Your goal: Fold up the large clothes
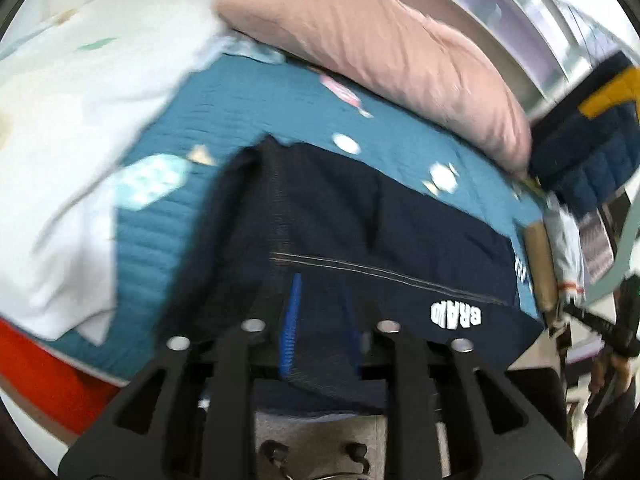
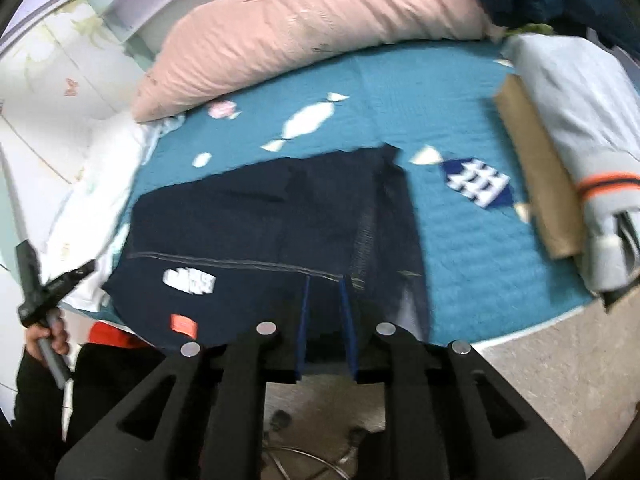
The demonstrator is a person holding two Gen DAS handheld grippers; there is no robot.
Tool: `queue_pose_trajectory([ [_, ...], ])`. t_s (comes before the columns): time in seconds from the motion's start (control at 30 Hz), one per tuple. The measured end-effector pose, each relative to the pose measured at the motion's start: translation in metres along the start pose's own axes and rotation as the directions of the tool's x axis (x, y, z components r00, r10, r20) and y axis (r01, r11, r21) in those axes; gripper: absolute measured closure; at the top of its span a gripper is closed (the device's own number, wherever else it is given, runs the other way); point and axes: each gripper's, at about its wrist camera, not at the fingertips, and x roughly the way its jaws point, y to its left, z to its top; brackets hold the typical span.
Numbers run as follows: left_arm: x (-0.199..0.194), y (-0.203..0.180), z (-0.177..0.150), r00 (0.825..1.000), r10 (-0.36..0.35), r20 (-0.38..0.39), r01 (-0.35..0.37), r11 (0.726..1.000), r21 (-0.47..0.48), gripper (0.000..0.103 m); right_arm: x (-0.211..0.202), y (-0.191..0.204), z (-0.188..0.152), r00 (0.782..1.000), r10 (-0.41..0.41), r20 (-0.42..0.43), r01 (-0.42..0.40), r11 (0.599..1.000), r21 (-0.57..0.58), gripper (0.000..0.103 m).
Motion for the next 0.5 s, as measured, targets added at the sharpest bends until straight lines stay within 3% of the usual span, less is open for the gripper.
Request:
queue_pose_trajectory([
  [0.07, 0.027, -0.007, -0.004, 0.995, 0.015, -0.097, -0.013, 1.0, 0.014, 0.063, 0.026, 0.011, 0.002, 0.998, 0.017, -0.059, -0.018, 1.0, -0.014, 0.087],
  [0.13, 0.053, 0.0, -0.019, 0.979, 0.077, -0.187, -0.078, 0.997, 0.004, 0.063, 0.064, 0.013, -0.004, 0.986, 0.02, -0.166, -0.024, 1.0, -0.018, 0.092],
  [0.2, 0.063, 0.006, -0.035, 0.968, 0.092, -0.233, -0.098, 0.995, -0.017, 0.063, 0.097, 0.006, -0.017, 0.958, -0.03, -0.284, 0.023, 0.999, -0.029, 0.102],
  [0.23, 0.064, 0.011, -0.043, 0.97, 0.076, -0.23, -0.087, 0.995, -0.039, 0.063, 0.114, -0.002, -0.028, 0.934, -0.077, -0.349, 0.067, 0.997, -0.041, 0.103],
  [0.27, 0.061, 0.013, -0.046, 0.974, 0.066, -0.215, -0.078, 0.996, -0.047, 0.063, 0.123, -0.013, -0.036, 0.927, -0.088, -0.366, 0.083, 0.996, -0.03, 0.103],
  [0.37, 0.059, 0.015, -0.048, 0.976, 0.056, -0.213, -0.07, 0.996, -0.059, 0.063, 0.122, -0.031, -0.037, 0.933, -0.012, -0.358, 0.04, 0.997, 0.071, 0.103],
  [0.47, 0.06, 0.013, -0.049, 0.976, 0.067, -0.209, -0.078, 0.996, -0.046, 0.063, 0.118, -0.012, -0.032, 0.923, -0.097, -0.371, 0.104, 0.995, 0.0, 0.1],
  [0.5, 0.059, 0.011, -0.05, 0.976, 0.077, -0.203, -0.085, 0.996, -0.034, 0.063, 0.111, -0.003, -0.026, 0.933, -0.095, -0.346, 0.097, 0.995, -0.01, 0.1],
])
